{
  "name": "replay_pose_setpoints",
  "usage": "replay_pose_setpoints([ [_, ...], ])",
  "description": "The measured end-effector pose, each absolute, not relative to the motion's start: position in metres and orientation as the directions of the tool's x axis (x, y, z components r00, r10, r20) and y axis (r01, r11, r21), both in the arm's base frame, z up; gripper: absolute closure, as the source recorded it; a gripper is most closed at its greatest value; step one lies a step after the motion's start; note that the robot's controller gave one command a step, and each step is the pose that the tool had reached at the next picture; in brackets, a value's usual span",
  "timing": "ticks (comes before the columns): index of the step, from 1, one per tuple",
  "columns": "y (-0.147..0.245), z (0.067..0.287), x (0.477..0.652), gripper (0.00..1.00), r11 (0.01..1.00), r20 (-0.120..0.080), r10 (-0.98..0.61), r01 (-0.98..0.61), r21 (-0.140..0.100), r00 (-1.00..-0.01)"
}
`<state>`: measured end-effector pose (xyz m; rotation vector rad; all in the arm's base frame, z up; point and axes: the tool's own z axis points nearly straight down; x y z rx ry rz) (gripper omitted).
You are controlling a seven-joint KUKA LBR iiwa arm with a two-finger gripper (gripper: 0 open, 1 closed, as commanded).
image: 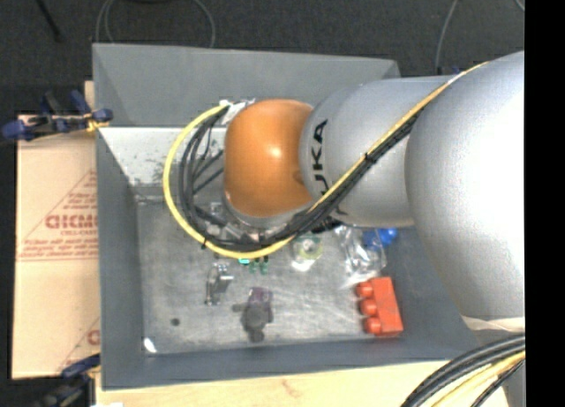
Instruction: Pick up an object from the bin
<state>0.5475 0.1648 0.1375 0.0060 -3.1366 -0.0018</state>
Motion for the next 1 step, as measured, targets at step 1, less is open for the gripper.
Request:
replay_pose_setpoints([
  [1, 0.1031, 0.1313, 0.5586, 0.0, 0.99, -0.001, -0.144, -0.144, -0.003, -0.99],
])
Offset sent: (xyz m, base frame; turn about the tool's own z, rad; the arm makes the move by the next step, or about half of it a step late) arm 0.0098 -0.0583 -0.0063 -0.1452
